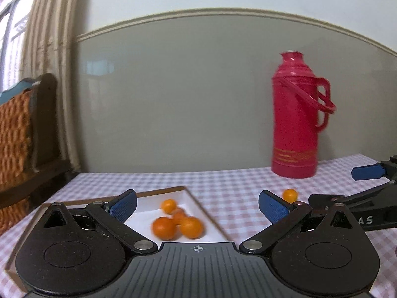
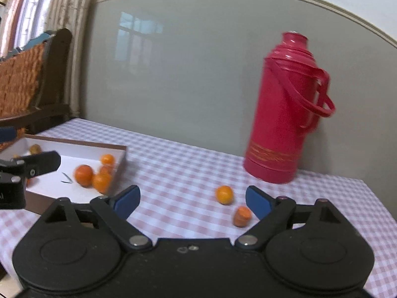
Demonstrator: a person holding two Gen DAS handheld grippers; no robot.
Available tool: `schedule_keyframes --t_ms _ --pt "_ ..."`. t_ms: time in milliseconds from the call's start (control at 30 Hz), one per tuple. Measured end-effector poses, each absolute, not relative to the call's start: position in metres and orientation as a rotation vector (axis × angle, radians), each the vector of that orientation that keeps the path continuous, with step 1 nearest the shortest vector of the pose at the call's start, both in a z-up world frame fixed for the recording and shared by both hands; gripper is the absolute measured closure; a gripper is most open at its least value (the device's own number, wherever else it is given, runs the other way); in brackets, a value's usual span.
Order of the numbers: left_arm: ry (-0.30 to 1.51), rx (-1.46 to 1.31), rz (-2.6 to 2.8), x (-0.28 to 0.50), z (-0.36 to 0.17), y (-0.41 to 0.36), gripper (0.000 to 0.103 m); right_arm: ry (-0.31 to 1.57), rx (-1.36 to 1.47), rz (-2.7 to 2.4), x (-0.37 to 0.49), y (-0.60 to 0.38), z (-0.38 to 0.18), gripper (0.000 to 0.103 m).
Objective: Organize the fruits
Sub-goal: 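Withdraw both grippers from the box toward the remaining fruits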
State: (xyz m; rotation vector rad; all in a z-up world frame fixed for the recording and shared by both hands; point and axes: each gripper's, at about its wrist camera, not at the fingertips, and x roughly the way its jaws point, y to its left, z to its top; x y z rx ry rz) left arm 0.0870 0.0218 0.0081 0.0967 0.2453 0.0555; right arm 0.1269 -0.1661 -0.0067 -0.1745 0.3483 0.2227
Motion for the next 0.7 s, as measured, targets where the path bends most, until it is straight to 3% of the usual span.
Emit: schedule_keyframes --t_ms 233,700 --pt "0.256 0.105 0.066 0.111 0.004 0.004 0.000 0.393 -0.177 0.171 0.158 -0.189 -0.023 0.026" --pt "0.335 0.124 -0.005 0.165 -0.024 -0.031 0.000 0.497 -0.177 0.109 0.213 -0.208 -0.054 0.030"
